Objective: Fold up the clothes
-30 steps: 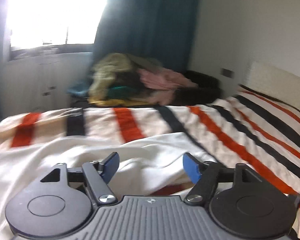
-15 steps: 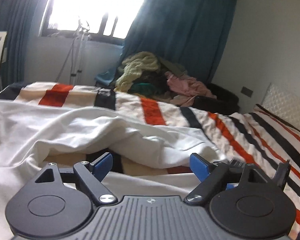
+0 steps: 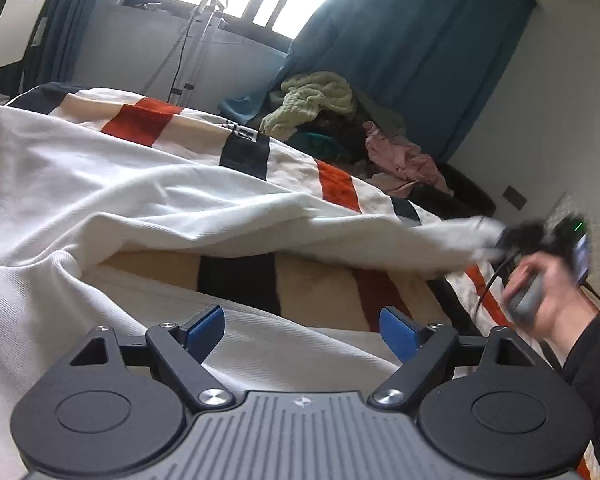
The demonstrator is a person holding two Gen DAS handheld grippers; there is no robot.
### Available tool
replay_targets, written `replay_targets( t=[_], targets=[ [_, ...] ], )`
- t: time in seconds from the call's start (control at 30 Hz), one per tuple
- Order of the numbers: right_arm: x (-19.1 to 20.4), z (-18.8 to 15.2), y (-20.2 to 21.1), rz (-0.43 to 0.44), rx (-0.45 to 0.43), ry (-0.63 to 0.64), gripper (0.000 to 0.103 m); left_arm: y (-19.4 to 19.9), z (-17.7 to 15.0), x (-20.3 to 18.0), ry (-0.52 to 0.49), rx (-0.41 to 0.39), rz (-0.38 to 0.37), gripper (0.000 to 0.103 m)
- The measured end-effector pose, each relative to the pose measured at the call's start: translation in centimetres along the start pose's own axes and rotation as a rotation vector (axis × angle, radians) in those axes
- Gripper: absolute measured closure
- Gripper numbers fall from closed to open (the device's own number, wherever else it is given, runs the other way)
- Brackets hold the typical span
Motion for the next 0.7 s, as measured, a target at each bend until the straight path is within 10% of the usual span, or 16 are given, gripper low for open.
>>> replay_targets(
  t=[0.1,0.27,0.47,0.7],
  targets=[
    [-0.3,1.5,0.9,-0.011,-0.089,0.126,0.097,0.2,0.2,0.1,0.016,-0.007,-0.018,0.017],
    [-8.8,-3.1,-1.1,-0.160,0.029,0.082,0.095,0.4,-0.1,-0.6,-0.026,-0.002,-0.017,0.017],
    [-14.5,-8.3,-1.2,-0.144,0.074,0.029,0.094,-0.2,-0.5,-1.3,-0.061,0.020,0.005,0.017],
    [-13.7,-6.7,-0.5,-0.141,0.135,0.079,0.076,-4.1,1.4,3.2,0.248,0.085,-0.049,0.016]
  ],
)
Point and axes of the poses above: each gripper's, at about its wrist camera, not at the fingertips, and y roughly against the way its jaws point, x to its left, z to its top, the point moved 2 cm from there along -y, roughly the way its jaws point, and after that the axes turned 7 degrees about -z, right-handed, at the moved point
